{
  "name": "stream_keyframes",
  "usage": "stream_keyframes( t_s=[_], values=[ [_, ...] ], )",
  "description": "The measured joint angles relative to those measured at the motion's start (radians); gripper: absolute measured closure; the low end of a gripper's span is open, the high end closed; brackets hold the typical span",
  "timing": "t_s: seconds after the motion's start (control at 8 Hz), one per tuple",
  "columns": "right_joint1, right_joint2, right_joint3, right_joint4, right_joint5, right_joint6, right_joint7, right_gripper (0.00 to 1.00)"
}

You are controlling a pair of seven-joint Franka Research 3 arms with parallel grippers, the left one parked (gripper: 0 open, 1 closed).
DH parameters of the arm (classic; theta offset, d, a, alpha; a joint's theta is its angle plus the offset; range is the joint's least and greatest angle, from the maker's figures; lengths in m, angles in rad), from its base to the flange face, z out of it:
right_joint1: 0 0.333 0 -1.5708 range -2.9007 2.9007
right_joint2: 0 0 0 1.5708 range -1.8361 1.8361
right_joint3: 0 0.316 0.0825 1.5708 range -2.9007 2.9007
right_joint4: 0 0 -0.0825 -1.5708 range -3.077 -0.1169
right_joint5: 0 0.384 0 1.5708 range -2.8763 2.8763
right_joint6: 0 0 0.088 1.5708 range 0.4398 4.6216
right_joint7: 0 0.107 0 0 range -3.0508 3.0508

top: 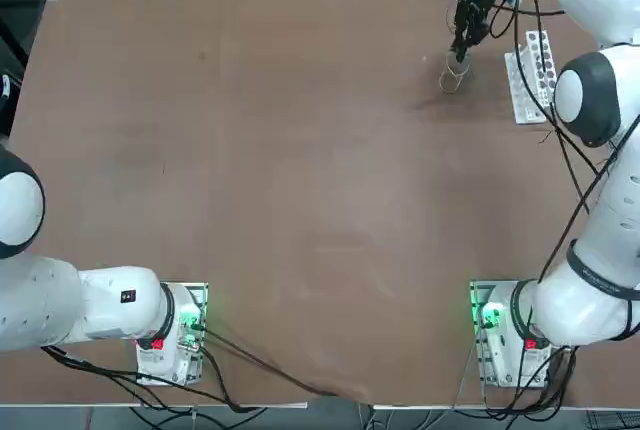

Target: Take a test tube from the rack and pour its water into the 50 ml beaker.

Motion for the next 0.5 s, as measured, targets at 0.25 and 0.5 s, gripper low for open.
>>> stream_keyframes(
  t_s=[0.25, 0.5],
  values=[
    [0.026, -0.017, 0.000, 0.049, -0.197, -0.060, 0.159, 0.81],
    [0.054, -0.059, 0.000, 0.077, -0.426, -0.140, 0.256, 0.81]
  ],
)
